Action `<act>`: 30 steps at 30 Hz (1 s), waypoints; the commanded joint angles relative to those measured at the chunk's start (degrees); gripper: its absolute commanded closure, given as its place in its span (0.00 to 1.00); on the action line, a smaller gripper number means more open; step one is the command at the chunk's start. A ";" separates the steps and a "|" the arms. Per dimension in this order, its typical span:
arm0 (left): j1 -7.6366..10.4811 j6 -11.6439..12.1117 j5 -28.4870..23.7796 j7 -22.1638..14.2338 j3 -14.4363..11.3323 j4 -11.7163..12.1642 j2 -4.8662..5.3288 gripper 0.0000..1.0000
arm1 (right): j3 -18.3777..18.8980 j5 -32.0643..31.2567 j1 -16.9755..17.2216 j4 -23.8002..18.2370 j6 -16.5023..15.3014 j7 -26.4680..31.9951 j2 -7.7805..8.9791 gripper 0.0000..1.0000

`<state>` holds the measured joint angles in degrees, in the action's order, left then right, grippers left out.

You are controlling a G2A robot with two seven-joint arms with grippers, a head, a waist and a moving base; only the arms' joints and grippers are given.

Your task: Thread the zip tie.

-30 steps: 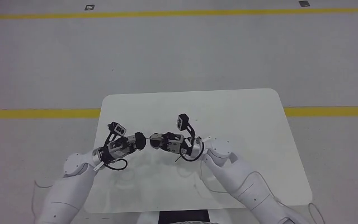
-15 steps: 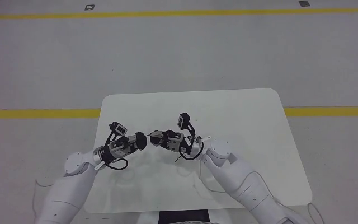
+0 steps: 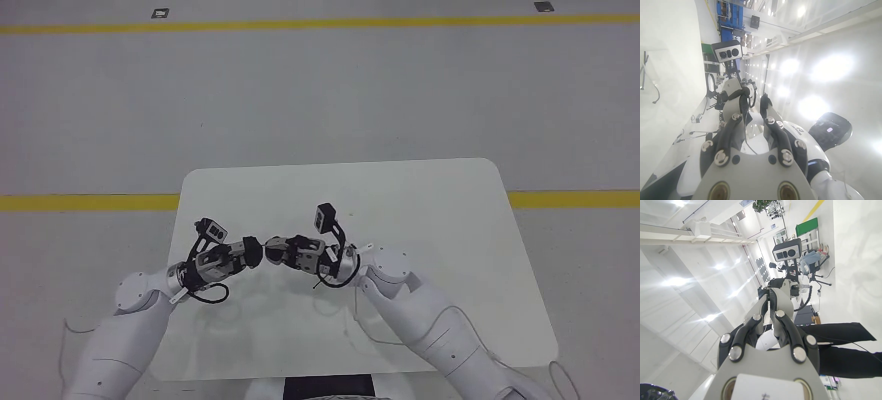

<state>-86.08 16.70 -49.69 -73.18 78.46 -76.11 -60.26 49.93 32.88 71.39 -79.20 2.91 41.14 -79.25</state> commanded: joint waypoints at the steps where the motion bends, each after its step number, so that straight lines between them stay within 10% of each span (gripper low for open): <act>1: 0.01 -0.02 0.06 0.02 -0.08 0.03 0.03 0.86 | -0.07 0.09 -0.05 0.10 0.04 -0.09 -0.03 1.00; 30: 0.10 0.18 -0.43 0.32 -1.08 0.49 0.32 1.00 | -0.31 -0.29 0.08 -0.04 0.02 0.16 0.01 1.00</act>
<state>-85.96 16.88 -50.11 -72.82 77.37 -75.59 -59.95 49.61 32.55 71.45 -79.23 2.95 41.24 -79.24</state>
